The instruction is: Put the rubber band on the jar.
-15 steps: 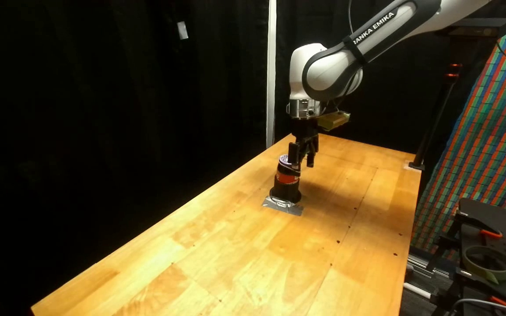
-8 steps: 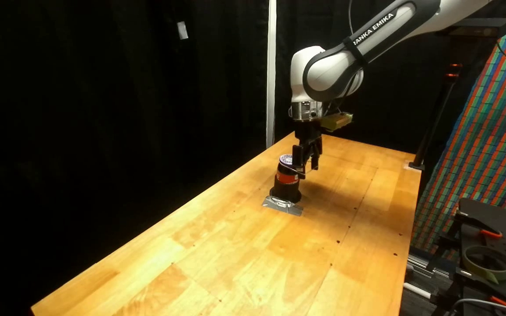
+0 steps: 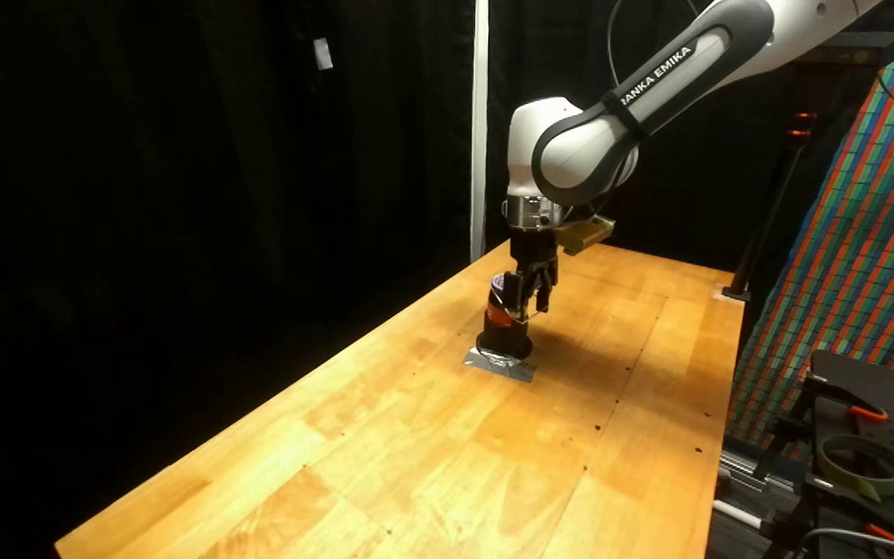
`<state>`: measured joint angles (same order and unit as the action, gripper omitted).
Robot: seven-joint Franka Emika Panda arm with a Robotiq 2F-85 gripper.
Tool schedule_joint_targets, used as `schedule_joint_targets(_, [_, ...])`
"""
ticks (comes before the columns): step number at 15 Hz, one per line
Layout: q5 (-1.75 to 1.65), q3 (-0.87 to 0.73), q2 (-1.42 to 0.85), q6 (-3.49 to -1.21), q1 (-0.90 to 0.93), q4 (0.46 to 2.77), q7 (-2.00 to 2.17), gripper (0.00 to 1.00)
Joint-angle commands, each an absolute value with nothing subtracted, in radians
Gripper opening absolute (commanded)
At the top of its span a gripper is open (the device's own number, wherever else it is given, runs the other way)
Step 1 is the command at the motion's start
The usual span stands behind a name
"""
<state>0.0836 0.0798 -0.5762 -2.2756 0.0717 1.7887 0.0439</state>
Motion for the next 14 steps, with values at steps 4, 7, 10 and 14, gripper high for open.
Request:
schedule_joint_targets(4, [0.013,0.026,-0.609,-2.381,0.123,1.776,0.145,1.00])
schedule_joint_targets(7, [-0.018,0.010,-0.624,-2.414,0.146,1.773,0.191,1.00])
schedule_joint_targets(10, [-0.022,0.010,-0.585,-2.384,0.145,1.809,0.190,1.00])
schedule_joint_targets(14, [-0.007,0.020,-0.531,-2.358,0.125,1.864,0.162,1.00])
